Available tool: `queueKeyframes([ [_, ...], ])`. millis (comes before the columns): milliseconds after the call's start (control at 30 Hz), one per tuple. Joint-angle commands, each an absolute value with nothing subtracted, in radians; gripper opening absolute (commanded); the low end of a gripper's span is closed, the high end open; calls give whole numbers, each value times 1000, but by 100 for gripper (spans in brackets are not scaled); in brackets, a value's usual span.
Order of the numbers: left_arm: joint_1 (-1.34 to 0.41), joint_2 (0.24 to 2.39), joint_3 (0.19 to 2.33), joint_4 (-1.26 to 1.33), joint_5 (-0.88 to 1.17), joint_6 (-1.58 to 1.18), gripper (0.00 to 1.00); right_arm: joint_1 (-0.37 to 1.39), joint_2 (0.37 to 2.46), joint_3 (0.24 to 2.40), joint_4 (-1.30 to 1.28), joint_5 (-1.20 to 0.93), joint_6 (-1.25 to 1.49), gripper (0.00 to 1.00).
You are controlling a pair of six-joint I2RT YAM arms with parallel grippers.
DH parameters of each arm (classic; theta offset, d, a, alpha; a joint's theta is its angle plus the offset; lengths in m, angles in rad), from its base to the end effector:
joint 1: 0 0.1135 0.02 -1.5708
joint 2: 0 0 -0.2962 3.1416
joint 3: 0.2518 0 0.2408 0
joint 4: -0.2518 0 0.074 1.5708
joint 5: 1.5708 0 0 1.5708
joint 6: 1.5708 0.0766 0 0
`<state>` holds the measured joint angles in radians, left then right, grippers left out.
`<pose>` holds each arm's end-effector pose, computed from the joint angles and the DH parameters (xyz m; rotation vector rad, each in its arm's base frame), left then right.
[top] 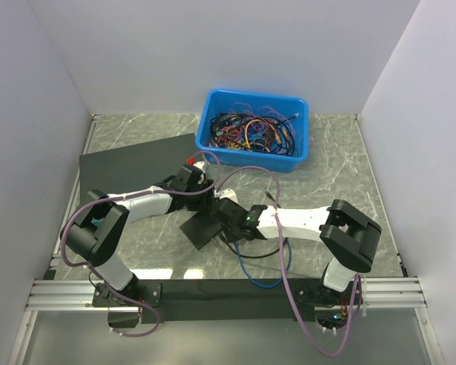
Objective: Insert the plug into the switch port
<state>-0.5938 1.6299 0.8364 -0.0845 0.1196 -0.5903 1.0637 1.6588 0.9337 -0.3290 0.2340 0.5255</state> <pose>0.2764 -0.1976 0.1696 0.0597 2.5565 -0.6420 0.1776 0.2831 0.1697 -0.6141 2.5310 0.2765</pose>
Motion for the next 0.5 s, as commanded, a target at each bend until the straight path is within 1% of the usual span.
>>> queueKeyframes([
  [0,-597,1646,804,-109,132,-575,61,1068,1654,1000,-307,245,508,0],
  [467,-597,1638,785,-104,127,-574,61,1066,1692,1026,-285,232,500,0],
])
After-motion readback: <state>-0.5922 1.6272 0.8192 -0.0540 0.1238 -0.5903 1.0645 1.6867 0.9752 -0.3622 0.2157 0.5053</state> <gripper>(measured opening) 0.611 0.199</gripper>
